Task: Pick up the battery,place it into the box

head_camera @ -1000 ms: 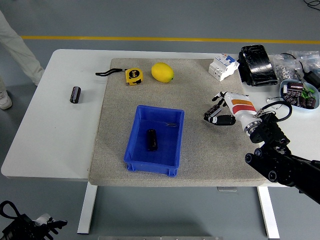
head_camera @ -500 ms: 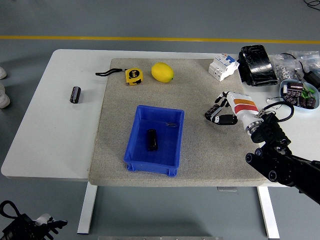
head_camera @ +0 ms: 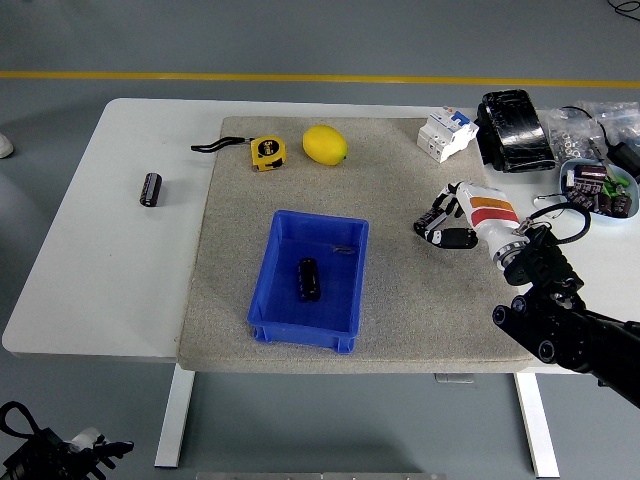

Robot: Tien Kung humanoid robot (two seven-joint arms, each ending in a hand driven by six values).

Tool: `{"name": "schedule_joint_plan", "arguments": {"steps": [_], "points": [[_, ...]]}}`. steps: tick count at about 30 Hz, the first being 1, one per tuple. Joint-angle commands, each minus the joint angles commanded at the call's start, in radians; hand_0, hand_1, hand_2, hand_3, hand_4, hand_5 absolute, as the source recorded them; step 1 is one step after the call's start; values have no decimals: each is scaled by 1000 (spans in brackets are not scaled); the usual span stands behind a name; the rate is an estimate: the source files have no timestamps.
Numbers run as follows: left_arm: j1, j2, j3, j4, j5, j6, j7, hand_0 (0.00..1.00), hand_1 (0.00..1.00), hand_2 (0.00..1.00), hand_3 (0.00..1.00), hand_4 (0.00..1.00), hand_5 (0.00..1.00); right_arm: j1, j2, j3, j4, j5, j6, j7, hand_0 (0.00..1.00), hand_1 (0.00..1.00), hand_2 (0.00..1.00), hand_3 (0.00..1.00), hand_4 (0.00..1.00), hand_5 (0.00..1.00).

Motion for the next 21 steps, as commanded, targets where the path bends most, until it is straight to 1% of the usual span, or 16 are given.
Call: {"name": "schedule_joint_plan", "arguments": {"steps": [4, 5, 10, 11, 14, 18, 21], "points": [[2, 1, -5, 0, 5, 0, 1, 574, 546, 636, 599, 581, 638, 0, -7, 13, 5, -8, 0, 3, 310, 407, 435, 479, 915, 320], [2, 2, -5, 0, 6, 0, 1, 573, 545, 633, 598, 581, 637, 0, -9, 17, 8, -10, -1, 4, 313, 408, 435, 478, 893, 305], [5, 4, -14, 1, 15, -1, 2, 573, 545, 633, 598, 581, 637, 2, -22, 35, 25, -25, -1, 8, 313, 408, 435, 478, 893, 305], [5, 4, -15, 1, 17, -1, 3, 572, 539, 633, 598, 582, 637, 2, -24, 39, 28, -28, 0, 8, 318, 409, 435, 477, 864, 273], [7, 5, -18, 1, 21, -2, 4, 572, 539, 633, 598, 582, 637, 2, -27, 48, 37, -35, 1, 8, 318, 409, 435, 477, 864, 273], [9, 6, -22, 1, 24, -2, 4, 567, 538, 630, 599, 582, 636, -1, -39, 65, 70, -58, 5, 9, 321, 410, 436, 479, 863, 272], [13, 8, -30, 3, 30, -1, 4, 567, 538, 630, 599, 582, 636, -7, -54, 93, 126, -86, 12, 7, 321, 410, 436, 479, 863, 272]]}}
